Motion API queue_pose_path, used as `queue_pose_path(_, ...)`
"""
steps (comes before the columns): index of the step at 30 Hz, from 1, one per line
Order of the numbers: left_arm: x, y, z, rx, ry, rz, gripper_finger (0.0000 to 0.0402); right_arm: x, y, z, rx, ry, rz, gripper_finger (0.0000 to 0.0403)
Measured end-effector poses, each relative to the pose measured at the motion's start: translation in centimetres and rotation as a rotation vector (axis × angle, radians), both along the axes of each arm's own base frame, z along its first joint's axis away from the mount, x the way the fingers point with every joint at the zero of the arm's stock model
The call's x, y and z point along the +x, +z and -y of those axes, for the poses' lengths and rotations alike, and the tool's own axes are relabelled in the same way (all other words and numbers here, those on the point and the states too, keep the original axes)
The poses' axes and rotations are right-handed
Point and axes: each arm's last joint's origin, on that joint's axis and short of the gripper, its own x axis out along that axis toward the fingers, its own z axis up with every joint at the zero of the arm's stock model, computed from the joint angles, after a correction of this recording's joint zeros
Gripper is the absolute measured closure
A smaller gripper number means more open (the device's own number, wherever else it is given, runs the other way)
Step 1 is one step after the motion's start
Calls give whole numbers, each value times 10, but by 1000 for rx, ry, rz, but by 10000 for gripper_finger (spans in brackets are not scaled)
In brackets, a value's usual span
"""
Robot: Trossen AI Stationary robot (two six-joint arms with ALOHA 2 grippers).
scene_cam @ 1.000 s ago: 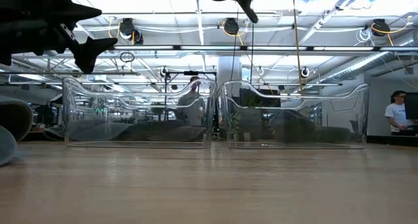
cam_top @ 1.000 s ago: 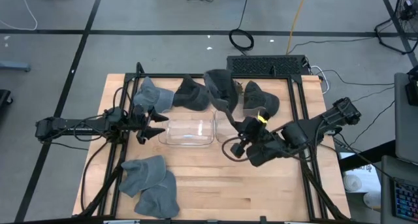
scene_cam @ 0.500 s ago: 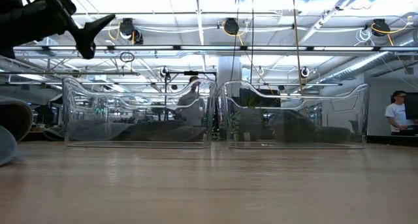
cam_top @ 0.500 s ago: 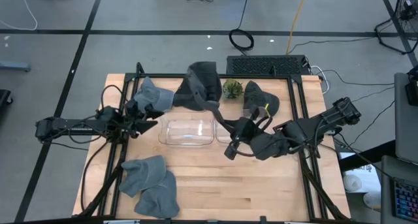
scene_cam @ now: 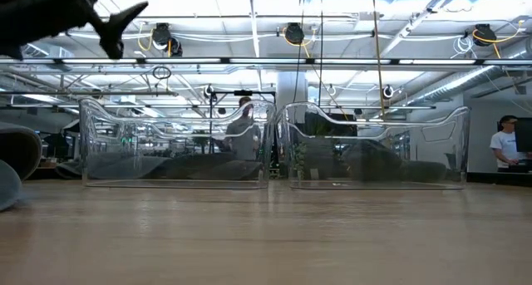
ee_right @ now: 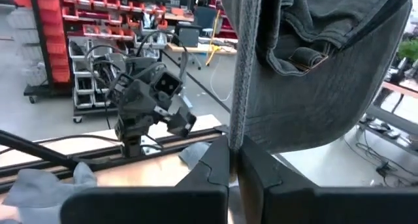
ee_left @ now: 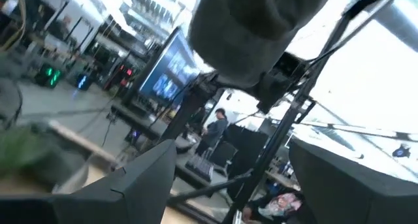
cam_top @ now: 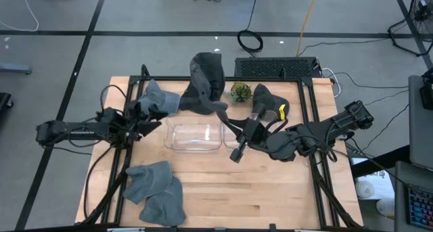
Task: Pick & Place hat
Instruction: Put the bottom black cap into the right transparent bin
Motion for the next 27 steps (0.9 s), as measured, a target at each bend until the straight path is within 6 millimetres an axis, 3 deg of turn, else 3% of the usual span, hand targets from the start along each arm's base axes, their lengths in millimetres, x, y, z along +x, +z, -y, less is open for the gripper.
queue_pose_path(7,14,54,-2,157,61,-103,96,2,10,-2,-15,89,65,403)
queue_pose_path(12,27,88,-2,200,33,-83,96,3,20,-5,-44,179,137,403)
queue_pose_path(27,83,159,-6,187,-110,-30,96,3,33,-8,-133,286,221,403)
